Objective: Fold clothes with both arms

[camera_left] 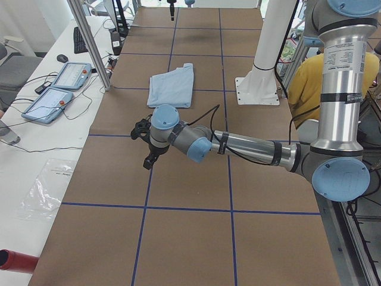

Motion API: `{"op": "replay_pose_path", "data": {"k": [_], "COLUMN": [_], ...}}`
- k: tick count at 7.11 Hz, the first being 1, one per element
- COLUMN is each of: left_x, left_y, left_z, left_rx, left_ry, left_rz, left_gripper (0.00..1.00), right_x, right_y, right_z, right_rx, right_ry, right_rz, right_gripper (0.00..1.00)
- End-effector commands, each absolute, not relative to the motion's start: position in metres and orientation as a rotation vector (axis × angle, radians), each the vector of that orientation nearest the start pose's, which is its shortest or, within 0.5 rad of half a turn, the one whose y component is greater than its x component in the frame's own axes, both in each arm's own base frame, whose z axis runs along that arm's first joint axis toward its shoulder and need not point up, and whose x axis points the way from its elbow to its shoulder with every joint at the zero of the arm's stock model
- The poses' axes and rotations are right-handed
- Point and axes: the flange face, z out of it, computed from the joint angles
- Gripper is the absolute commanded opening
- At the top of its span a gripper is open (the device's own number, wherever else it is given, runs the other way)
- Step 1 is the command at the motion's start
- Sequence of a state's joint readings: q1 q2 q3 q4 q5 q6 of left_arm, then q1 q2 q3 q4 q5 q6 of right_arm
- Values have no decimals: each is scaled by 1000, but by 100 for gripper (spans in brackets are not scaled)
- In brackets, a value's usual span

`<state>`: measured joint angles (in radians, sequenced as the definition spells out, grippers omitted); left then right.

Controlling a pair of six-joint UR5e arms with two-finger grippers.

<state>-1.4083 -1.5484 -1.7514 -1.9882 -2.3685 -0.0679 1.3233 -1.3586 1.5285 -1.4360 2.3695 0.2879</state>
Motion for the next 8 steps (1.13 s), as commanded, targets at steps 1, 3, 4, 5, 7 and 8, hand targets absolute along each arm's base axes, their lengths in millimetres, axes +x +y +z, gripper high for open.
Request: {"op": "replay_pose_path", "data": {"k": [1,3,4,5,7,8], "left_x": [21,22,21,17,-7,-5], "left_y": [-504,-507,-507,-499,-497,-530], "left_z": [526,526,524,537,552,559], "left_rx": [456,457,450,427,417,401], "left_ry": [835,835,837,832,820,827], "left_rz": [318,321,316,300,243,233], "left_gripper": [100,100,100,100,100,100], "right_x": [-85,-57,-49,-35,-25,-15], "right_y": [-588,-590,-586,-568,-558,-555], "right_z": [553,545,546,545,541,553], "right_rx": [59,-5,-2,14,31,21], "right_ry": [-840,-838,-839,-841,-838,-824], "right_rz": [-80,-11,1,15,24,47], "right_gripper": [100,100,100,100,100,100]}}
